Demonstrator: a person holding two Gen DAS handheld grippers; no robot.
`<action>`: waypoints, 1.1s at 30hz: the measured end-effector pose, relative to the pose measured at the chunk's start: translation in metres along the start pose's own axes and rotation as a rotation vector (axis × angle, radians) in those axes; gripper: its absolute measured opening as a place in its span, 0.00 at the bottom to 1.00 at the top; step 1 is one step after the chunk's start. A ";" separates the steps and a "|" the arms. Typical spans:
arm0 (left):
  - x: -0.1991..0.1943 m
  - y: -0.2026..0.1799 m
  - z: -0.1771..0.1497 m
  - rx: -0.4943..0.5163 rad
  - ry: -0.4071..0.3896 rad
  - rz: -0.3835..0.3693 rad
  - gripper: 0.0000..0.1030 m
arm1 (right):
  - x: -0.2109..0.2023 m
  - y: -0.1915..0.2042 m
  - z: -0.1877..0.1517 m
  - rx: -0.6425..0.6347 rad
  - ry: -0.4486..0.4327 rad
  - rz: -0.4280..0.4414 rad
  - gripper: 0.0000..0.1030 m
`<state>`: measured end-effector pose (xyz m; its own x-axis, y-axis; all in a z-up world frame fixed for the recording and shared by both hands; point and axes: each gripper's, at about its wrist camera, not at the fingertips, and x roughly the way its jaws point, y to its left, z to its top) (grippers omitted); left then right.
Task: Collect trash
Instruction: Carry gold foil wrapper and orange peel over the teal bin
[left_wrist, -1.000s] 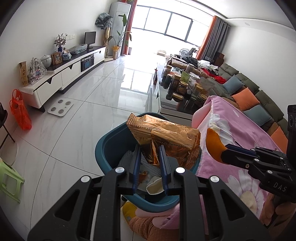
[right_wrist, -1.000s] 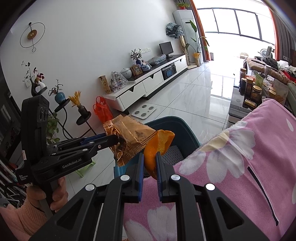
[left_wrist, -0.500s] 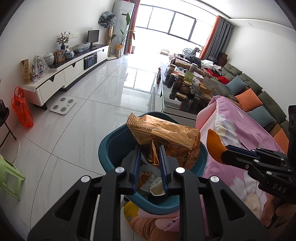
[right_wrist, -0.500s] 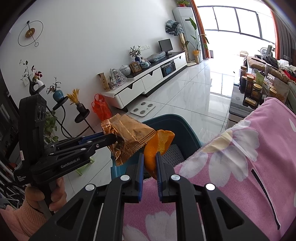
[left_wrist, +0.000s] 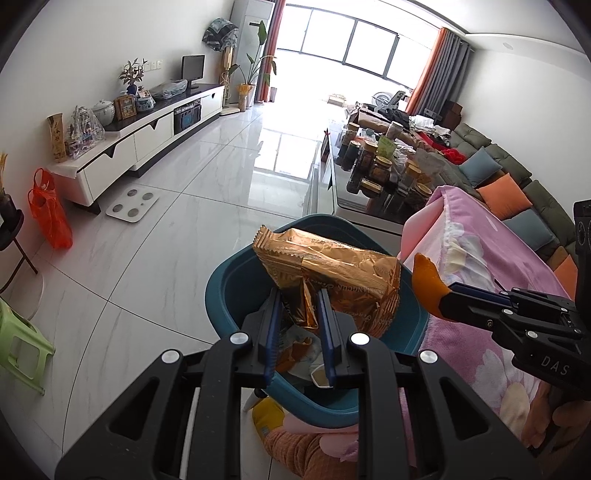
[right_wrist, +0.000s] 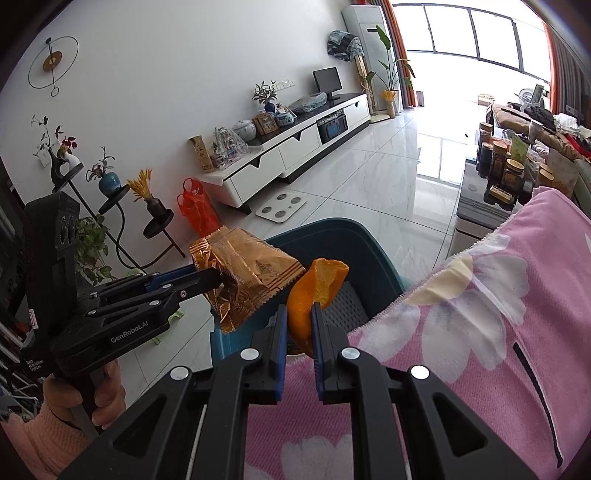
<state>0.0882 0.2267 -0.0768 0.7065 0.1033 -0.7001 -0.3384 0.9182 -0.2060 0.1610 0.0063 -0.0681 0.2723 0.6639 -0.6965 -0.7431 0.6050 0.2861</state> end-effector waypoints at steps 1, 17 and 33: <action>0.002 0.001 0.000 -0.001 0.003 0.003 0.19 | 0.001 0.000 0.000 0.001 0.003 -0.001 0.11; 0.022 -0.004 -0.004 0.006 0.029 0.019 0.19 | 0.017 -0.003 0.009 0.014 0.039 -0.009 0.11; 0.043 -0.005 -0.006 0.018 0.059 0.034 0.20 | 0.032 -0.007 0.015 0.038 0.079 -0.008 0.11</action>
<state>0.1166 0.2239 -0.1095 0.6570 0.1125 -0.7455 -0.3503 0.9212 -0.1697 0.1841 0.0302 -0.0828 0.2280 0.6227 -0.7485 -0.7170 0.6275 0.3036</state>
